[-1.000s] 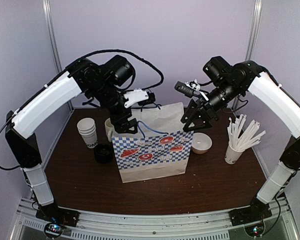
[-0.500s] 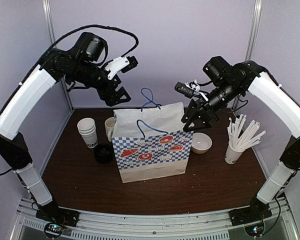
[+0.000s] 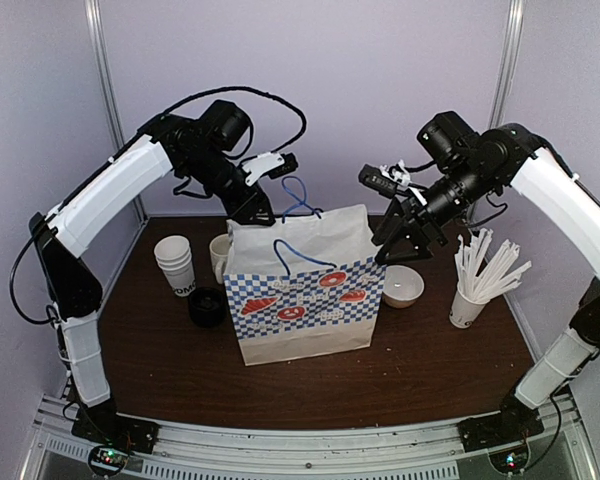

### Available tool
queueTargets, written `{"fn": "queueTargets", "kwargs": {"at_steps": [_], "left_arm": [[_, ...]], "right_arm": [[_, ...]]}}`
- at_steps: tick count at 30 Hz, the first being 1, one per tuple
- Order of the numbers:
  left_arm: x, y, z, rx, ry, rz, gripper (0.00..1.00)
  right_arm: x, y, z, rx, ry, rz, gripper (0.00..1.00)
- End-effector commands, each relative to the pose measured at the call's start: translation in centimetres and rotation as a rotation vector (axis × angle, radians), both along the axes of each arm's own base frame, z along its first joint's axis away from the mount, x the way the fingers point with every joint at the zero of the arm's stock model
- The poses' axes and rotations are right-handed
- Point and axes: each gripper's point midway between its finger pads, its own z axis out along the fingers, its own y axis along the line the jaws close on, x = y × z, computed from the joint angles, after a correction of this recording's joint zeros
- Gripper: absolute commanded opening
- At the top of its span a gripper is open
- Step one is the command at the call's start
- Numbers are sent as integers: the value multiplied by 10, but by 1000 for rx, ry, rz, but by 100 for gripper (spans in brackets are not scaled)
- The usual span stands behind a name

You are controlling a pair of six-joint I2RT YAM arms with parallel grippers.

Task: Pack the takeout coffee

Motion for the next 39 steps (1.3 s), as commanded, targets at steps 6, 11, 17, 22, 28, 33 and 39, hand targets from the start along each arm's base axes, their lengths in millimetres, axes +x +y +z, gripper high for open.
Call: {"fn": "queueTargets", "kwargs": {"at_steps": [6,11,17,22,28,33,39], "left_arm": [[-7,-16,12,-92,42,-68,34],[-1,-14,3,-63,34,-54,42],[5,-16,-8,-40,35,-52,37],[-4,-19,-2,-68,52,-80,11],[-36,-31,11,-42,-12,-138,1],[-76,-43,11,53,-116,-204,0],[-108,-49,7,101,-140,-216,0]], "right_arm": [[2,-9,5,-4,-61,-28,64],[2,-9,5,-6,-65,-31,63],[2,-10,6,-7,-69,-34,63],[3,-14,4,-18,-85,-46,63],[10,-21,1,-43,-122,-74,63],[28,-34,-8,-62,-136,-133,62],[41,-46,-8,-51,-122,-185,62]]}}
